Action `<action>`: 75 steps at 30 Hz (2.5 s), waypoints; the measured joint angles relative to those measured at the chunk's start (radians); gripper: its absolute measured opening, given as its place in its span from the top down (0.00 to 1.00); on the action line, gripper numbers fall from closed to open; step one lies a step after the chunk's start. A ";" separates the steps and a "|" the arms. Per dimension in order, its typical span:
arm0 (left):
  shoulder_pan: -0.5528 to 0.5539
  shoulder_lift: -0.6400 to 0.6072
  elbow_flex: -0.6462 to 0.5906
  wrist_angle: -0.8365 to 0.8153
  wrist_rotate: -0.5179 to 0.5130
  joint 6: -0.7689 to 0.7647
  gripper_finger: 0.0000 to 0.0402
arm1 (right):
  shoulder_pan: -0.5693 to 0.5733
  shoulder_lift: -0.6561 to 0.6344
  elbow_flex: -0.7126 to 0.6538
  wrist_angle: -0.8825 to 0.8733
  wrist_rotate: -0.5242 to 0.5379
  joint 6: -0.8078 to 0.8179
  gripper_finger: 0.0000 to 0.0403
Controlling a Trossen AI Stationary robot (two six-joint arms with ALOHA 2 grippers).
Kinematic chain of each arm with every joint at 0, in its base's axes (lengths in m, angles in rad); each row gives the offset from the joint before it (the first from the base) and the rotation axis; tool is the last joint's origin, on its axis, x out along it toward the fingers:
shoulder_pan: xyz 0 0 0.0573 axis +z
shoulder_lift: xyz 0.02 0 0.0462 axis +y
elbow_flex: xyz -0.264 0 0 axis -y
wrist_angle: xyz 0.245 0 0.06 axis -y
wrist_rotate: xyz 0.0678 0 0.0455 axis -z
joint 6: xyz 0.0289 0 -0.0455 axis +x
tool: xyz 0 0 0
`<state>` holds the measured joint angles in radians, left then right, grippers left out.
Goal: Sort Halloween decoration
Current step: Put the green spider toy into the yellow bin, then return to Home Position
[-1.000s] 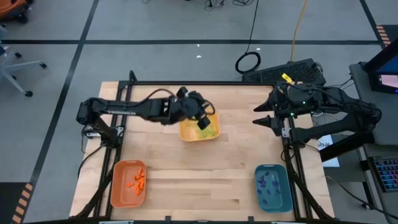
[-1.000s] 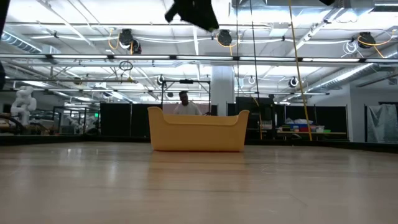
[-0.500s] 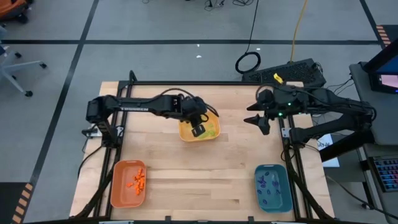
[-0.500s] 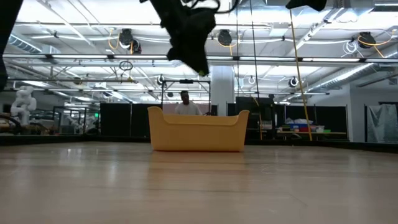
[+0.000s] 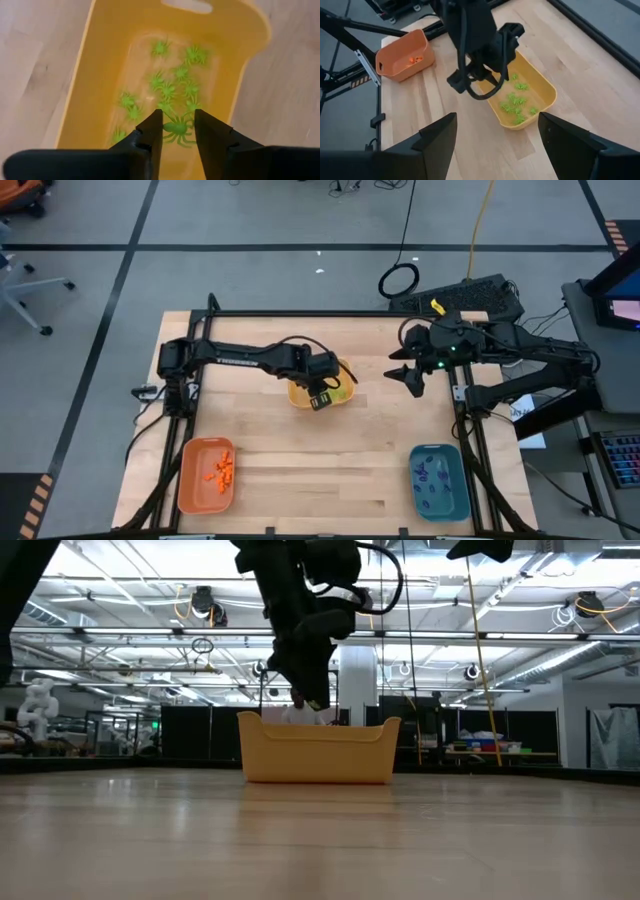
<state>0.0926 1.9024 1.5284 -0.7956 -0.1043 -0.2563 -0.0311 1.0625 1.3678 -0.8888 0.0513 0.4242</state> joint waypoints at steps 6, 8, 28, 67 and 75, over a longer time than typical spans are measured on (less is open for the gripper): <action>-0.015 0.003 0.001 0.016 -0.041 0.001 0.58 | 0.000 -0.002 0.000 -0.005 -0.002 0.013 0.34; -0.022 0.003 0.001 0.016 -0.079 0.000 0.50 | 0.000 -0.001 0.000 -0.005 -0.002 0.013 0.34; -0.064 -0.185 0.274 -0.184 -0.110 -0.166 0.27 | 0.000 -0.002 0.000 -0.001 -0.004 -0.071 0.34; -0.277 -0.622 -0.062 0.070 -0.105 0.084 1.00 | 0.000 -0.250 -0.041 0.075 0.029 -0.273 1.00; -0.248 -0.965 -0.522 0.305 -0.124 0.089 1.00 | 0.000 -0.314 -0.384 0.353 0.057 -0.311 1.00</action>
<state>-0.1552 0.9374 1.0064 -0.4904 -0.2281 -0.1677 -0.0307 0.7485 0.9838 -0.5362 0.1087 0.1127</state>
